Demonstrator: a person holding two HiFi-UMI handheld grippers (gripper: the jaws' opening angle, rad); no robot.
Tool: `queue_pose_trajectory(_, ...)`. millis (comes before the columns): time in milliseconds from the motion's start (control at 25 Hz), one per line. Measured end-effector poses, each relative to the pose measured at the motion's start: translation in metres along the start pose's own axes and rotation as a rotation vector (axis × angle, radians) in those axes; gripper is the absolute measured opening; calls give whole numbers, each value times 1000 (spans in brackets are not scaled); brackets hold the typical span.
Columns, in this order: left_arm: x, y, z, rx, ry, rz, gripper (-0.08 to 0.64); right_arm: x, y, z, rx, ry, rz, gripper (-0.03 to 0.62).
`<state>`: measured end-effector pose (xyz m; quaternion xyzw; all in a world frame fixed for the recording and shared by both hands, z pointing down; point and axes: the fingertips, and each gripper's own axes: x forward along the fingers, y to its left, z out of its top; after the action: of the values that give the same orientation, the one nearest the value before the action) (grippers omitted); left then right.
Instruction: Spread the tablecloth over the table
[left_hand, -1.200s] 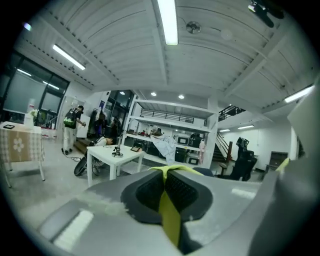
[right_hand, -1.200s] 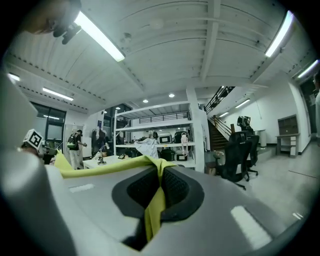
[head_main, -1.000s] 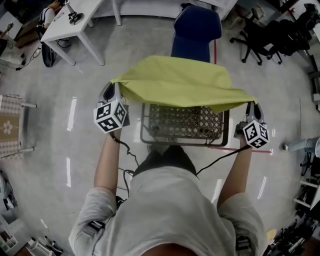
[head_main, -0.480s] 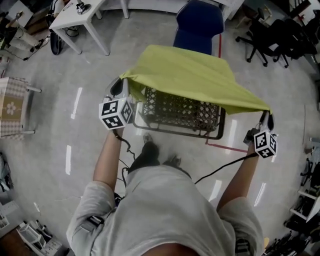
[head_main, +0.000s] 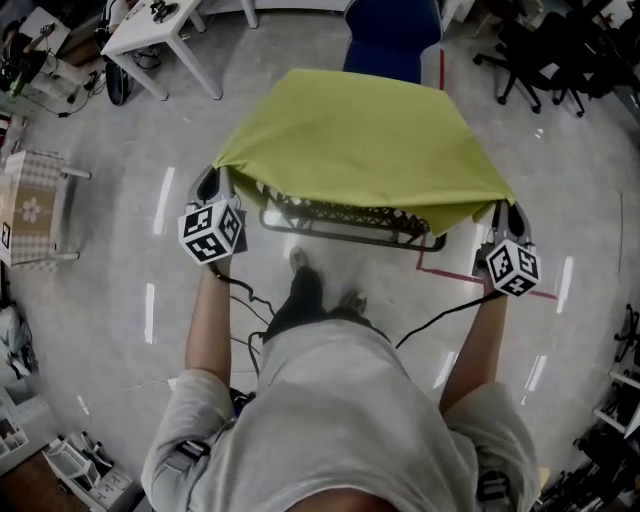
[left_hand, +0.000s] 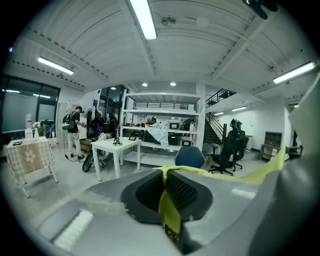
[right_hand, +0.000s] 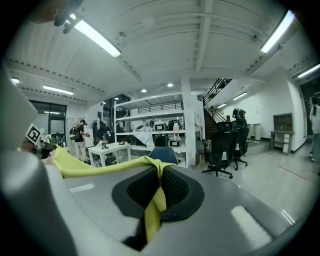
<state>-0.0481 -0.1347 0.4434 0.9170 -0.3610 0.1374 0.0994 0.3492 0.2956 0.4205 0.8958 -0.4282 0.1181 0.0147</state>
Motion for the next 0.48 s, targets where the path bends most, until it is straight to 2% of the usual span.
queue_pose_trajectory(80, -4, -6, -8, 15, 9, 11, 25, -5, -3, -7, 5, -11, 9, 9)
queue_pose_trajectory(240, -11, -5, -22, -2, 28, 19, 25, -19, -5, -16, 19, -12, 3, 9)
queue_pose_trajectory(480, -27, 4, -31, 47, 54, 11, 25, -38, 1, -20, -10, -12, 19, 9)
